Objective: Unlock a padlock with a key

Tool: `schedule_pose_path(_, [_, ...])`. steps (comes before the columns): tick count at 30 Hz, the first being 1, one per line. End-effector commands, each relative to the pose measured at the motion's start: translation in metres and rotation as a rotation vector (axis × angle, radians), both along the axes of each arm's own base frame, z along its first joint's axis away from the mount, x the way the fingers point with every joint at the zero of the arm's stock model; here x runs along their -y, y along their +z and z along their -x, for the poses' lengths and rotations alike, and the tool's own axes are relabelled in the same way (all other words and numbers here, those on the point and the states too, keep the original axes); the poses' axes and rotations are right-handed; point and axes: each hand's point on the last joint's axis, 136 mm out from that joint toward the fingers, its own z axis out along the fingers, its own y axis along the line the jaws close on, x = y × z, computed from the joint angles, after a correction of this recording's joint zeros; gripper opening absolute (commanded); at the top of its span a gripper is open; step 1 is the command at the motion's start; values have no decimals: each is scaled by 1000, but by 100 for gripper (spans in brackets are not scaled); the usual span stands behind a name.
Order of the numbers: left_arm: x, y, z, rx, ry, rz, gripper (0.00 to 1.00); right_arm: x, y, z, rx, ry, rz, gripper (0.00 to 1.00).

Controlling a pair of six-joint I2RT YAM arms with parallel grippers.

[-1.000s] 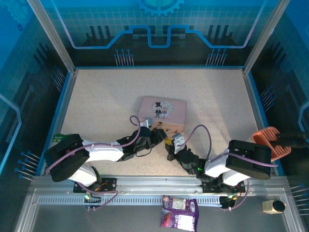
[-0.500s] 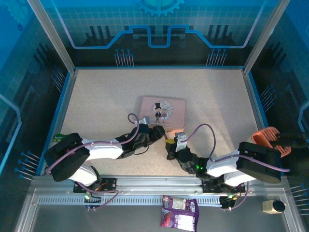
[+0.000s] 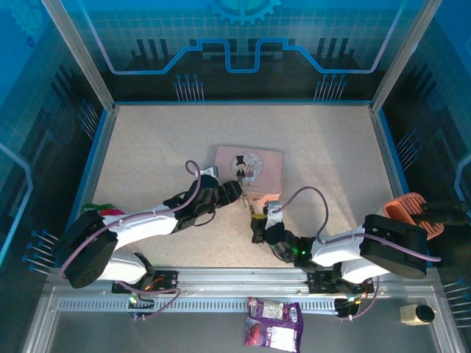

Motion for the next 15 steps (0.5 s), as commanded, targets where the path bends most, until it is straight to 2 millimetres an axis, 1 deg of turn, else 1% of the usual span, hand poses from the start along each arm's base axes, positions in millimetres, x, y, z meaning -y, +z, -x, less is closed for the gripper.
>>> schedule_pose_path(1, [-12, 14, 5, 65, -71, -129, 66, 13, -19, -8, -91, -58, 20, 0])
schedule_pose_path(3, [-19, 22, 4, 95, -71, -165, 68, 16, -30, -11, -152, -70, 23, 0])
schedule_pose_path(6, [-31, 27, 2, 118, -57, -191, 69, 16, -41, -14, -210, -59, 10, 1])
schedule_pose_path(12, [-53, 27, -3, 120, -3, -193, 70, 14, -47, -18, -229, -55, 32, 5])
schedule_pose_path(14, [-58, 26, -4, 120, 11, -192, 70, 16, -50, -20, -238, -65, 41, 9])
schedule_pose_path(15, [-60, 26, -5, 121, 16, -189, 70, 18, -53, -19, -248, -73, 45, 14])
